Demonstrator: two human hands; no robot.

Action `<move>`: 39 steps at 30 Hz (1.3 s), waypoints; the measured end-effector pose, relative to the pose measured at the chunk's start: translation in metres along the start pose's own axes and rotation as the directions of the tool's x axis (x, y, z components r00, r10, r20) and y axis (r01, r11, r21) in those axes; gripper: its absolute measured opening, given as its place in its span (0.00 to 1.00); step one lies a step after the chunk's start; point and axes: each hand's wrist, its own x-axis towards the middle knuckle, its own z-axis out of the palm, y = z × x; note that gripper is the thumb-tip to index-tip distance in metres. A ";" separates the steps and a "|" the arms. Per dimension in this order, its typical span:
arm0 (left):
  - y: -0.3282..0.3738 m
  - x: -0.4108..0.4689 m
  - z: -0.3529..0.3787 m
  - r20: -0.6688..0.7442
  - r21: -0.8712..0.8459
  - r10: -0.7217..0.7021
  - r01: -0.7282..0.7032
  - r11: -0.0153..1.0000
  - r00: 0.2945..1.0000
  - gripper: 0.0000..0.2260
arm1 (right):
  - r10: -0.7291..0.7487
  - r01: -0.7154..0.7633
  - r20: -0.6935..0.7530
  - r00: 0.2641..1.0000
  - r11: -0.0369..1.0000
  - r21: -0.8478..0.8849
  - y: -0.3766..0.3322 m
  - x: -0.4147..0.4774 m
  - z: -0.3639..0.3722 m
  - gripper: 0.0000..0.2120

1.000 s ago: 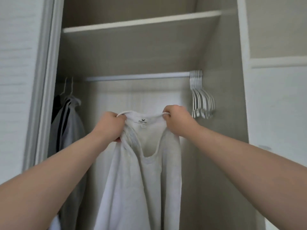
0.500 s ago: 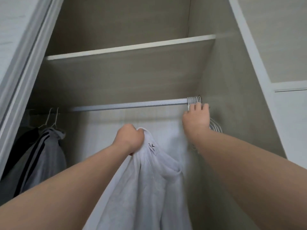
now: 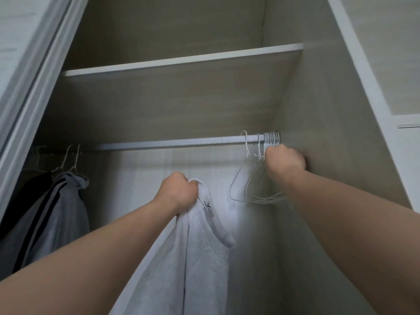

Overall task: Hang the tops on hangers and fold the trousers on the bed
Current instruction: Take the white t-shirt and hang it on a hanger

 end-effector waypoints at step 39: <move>0.147 -0.264 -0.076 0.007 -0.050 0.183 -0.183 0.982 0.983 0.22 | 0.363 -0.213 0.237 0.901 -0.105 0.971 0.207 -0.406 -0.246 0.14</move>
